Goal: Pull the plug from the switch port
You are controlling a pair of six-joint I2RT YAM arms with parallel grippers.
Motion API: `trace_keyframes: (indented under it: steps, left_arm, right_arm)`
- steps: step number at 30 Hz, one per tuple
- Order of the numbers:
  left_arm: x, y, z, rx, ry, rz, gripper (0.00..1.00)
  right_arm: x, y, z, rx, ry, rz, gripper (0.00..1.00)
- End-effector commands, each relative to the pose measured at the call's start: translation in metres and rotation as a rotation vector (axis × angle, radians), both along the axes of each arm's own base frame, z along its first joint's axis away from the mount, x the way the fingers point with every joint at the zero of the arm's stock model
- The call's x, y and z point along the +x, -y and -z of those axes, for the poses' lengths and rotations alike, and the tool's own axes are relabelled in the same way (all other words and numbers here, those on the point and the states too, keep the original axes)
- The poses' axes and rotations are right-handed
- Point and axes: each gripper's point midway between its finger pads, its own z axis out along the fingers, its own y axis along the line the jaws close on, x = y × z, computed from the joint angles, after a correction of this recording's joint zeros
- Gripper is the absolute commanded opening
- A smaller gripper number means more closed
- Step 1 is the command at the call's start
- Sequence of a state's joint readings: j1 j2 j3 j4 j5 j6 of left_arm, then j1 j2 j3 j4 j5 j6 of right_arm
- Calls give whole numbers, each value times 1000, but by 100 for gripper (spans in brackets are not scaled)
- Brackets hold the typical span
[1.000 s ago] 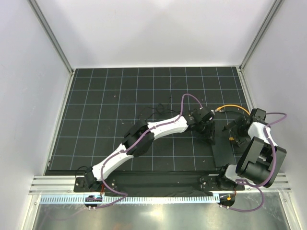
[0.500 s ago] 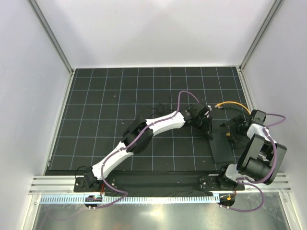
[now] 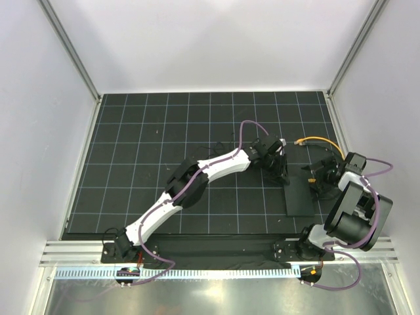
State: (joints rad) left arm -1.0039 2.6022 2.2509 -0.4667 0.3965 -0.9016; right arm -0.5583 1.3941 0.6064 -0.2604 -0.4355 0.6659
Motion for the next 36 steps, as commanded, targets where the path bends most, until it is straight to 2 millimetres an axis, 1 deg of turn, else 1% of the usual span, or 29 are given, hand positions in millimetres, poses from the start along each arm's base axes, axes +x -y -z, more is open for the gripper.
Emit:
trace_keyframes:
  steps: [1, 3, 4, 6, 8, 9, 11, 12, 13, 14, 15, 16, 17, 18, 19, 20, 21, 22, 23, 24, 25, 26, 27, 30, 31, 33, 34, 36]
  left_arm:
    - [-13, 7, -38, -76, 26, 47, 42]
    - [-18, 6, -37, -71, 30, 60, 42]
    - [-18, 5, -40, -73, 36, 60, 42]
    - [-19, 2, -36, -62, 32, 62, 42]
    - [-22, 0, -37, -59, 27, 67, 42]
    - [-22, -2, -36, -51, 28, 62, 42]
    - [-19, -5, -44, -49, 50, 52, 41]
    - [-20, -11, -39, -28, 55, 46, 41]
    - [-16, -14, -41, -15, 71, 30, 41]
    - [-15, -16, -52, -27, 91, 25, 41]
    - [-16, -19, -52, -25, 103, 28, 41]
    - [-14, -20, -56, -29, 120, 23, 41]
    - [-13, -21, -64, -35, 137, 22, 41]
    - [-12, -22, -66, -36, 151, 27, 41]
    - [-12, -22, -69, -40, 161, 30, 41]
    - [-12, -22, -74, -48, 167, 37, 41]
    - [-13, -21, -76, -56, 172, 43, 41]
    - [-13, -20, -79, -69, 174, 52, 41]
    - [-16, -16, -84, -98, 169, 72, 41]
    - [-16, -14, -86, -112, 166, 80, 42]
    - [-17, -11, -90, -133, 169, 89, 42]
    - [-19, -7, -95, -163, 163, 112, 42]
    - [-20, -5, -95, -169, 160, 118, 42]
    - [-23, 1, -104, -216, 164, 154, 42]
    - [-24, 2, -102, -221, 160, 164, 43]
    - [-28, 6, -108, -254, 150, 193, 43]
    - [-29, 8, -103, -255, 142, 199, 43]
    - [-31, 12, -106, -274, 134, 214, 43]
  right_arm:
    - [1, 4, -6, 1, 52, 13, 77]
    - [0, 8, -5, 10, 81, 41, 77]
    - [0, 7, -7, 24, 104, 35, 77]
    - [1, 7, -7, 21, 121, 21, 78]
    - [-1, 5, -7, 23, 115, 0, 78]
    - [-2, 7, -8, 4, 115, -12, 79]
    - [-3, 9, -10, 2, 131, -21, 79]
    - [-3, 11, -9, 4, 137, -16, 79]
    - [-4, 16, -11, 3, 149, -2, 79]
    - [-2, 15, -12, 11, 177, -6, 78]
    - [-2, 16, -13, 16, 191, -4, 78]
    - [-3, 21, -12, 7, 194, 2, 78]
    - [-4, 23, -12, 9, 200, 4, 77]
    - [-5, 25, -12, 14, 212, 9, 77]
    - [-7, 32, -11, 21, 247, 42, 76]
    - [-5, 30, -15, 42, 291, 36, 73]
    - [-6, 25, -15, 81, 312, 22, 72]
    - [-6, 25, -16, 81, 335, 14, 72]
    - [-11, 22, -10, 98, 335, 26, 71]
    - [-13, 19, -10, 112, 353, 26, 71]
    - [-7, 23, -16, 80, 412, 19, 70]
    - [-13, 12, -9, 138, 412, 52, 67]
    - [-14, 9, -9, 147, 431, 50, 65]
    - [-12, 9, -12, 163, 468, 57, 64]
    - [-15, 9, -8, 173, 445, 67, 64]
    - [-18, 11, -3, 179, 421, 89, 62]
    - [-21, 11, -1, 183, 417, 100, 61]
    - [-23, 11, 2, 182, 404, 119, 60]
